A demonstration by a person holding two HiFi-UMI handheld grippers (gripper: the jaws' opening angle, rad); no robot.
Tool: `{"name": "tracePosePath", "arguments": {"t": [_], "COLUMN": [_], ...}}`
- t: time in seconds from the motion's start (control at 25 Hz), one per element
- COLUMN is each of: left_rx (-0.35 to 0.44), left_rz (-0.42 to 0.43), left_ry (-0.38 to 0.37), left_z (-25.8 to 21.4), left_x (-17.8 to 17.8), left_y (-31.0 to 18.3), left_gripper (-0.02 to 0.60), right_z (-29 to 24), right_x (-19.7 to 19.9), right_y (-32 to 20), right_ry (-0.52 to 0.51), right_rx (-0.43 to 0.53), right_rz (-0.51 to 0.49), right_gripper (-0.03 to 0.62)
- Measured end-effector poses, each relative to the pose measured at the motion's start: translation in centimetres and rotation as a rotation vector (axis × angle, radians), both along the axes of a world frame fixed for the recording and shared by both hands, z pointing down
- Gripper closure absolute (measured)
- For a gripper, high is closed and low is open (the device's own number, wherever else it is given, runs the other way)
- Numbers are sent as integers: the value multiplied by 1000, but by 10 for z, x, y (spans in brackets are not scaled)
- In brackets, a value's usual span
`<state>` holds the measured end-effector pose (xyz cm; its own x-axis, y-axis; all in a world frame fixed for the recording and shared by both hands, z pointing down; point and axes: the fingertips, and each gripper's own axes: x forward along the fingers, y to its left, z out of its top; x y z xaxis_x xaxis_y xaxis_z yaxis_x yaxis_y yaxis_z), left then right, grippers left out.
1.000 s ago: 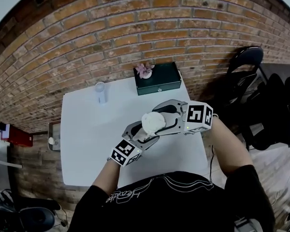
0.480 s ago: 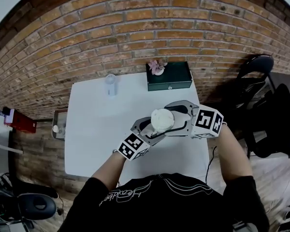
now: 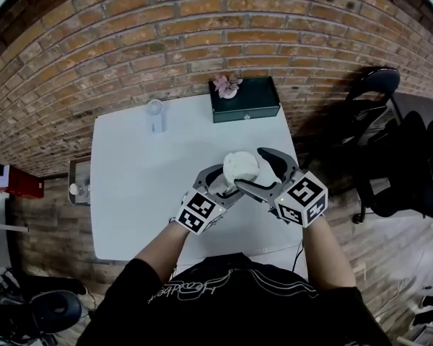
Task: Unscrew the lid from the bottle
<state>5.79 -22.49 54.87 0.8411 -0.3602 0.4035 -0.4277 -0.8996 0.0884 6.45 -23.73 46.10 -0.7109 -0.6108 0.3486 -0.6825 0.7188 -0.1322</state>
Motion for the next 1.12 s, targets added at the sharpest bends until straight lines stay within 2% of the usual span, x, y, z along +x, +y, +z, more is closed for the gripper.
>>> {"name": "tracePosePath", "arguments": {"t": [0.08, 0.28, 0.36, 0.6, 0.8, 1.12], "left_rx": [-3, -3, -1, -3, -5, -29], "left_rz": [2, 5, 6, 16, 22, 1], "left_ry": [-2, -9, -5, -13, -9, -20], "left_z": [0, 0, 1, 1, 2, 3], "left_x": [0, 0, 0, 1, 1, -1], "left_y": [0, -2, -1, -1, -1, 0], "left_gripper": [232, 235, 233, 236, 236, 236], "right_z": [7, 14, 15, 16, 17, 21], "right_x": [-4, -5, -7, -5, -5, -9], "right_y": [2, 1, 3, 3, 3, 5], "right_ry": [29, 22, 30, 71, 90, 167], "right_rx": [-3, 2, -4, -8, -7, -27], "right_rz": [58, 184, 209, 209, 81, -281], "right_gripper": [182, 191, 214, 207, 213, 214]}}
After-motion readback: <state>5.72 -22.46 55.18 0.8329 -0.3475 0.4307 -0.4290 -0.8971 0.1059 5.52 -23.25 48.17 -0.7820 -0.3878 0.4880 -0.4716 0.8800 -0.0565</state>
